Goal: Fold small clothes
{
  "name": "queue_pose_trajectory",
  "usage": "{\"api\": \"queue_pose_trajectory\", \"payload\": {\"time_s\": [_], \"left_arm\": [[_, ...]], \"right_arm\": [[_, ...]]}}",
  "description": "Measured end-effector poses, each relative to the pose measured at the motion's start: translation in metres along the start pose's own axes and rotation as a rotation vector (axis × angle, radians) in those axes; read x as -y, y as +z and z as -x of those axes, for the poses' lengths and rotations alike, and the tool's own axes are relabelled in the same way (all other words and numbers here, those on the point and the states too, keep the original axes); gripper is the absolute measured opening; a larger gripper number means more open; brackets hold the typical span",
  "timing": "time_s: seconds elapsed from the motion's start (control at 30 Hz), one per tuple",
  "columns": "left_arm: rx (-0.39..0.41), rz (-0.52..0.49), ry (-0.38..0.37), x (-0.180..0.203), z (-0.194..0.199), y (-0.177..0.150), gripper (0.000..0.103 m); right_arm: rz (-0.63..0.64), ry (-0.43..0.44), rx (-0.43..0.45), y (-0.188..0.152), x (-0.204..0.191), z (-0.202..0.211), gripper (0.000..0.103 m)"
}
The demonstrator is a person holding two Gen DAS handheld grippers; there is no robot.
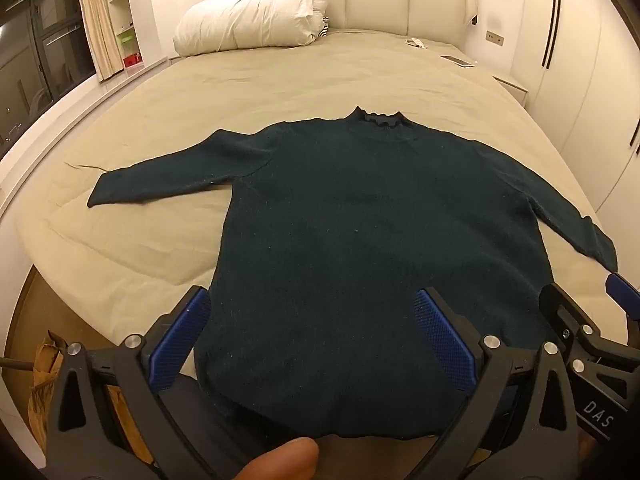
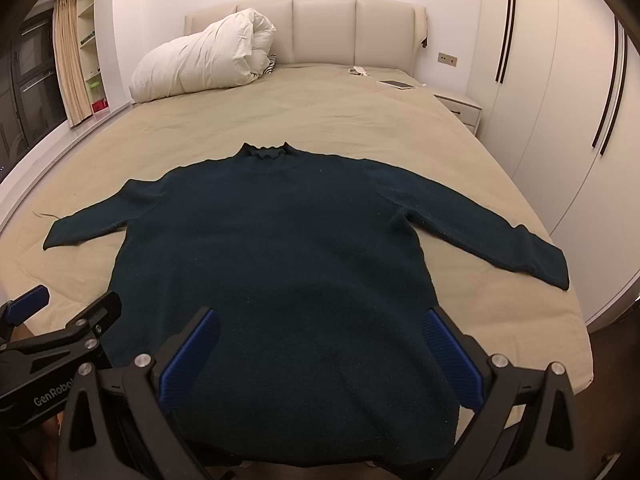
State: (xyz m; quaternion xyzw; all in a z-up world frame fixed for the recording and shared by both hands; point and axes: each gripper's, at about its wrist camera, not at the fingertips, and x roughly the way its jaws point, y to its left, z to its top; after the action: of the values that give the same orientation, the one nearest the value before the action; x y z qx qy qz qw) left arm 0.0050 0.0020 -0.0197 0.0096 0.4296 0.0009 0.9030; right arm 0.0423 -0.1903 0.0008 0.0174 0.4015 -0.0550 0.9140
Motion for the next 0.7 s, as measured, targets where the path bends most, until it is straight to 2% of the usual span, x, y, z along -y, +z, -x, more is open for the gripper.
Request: {"api": "queue_pose_trajectory", "payload": {"time_s": [0.4, 0.7], "left_arm": [[0.036, 0.001, 0.037, -0.0006, 0.002, -0.0003, 0.103], [0.05, 0.002, 0.032, 0.0022, 0.0063, 0.0, 0.103]], "right_arm": [[0.001, -0.001, -0.001, -0.0013, -0.0009, -0.0018, 0.103], [0.0, -0.001, -0.002, -0.0004, -0.0009, -0.0012, 0.103]]}}
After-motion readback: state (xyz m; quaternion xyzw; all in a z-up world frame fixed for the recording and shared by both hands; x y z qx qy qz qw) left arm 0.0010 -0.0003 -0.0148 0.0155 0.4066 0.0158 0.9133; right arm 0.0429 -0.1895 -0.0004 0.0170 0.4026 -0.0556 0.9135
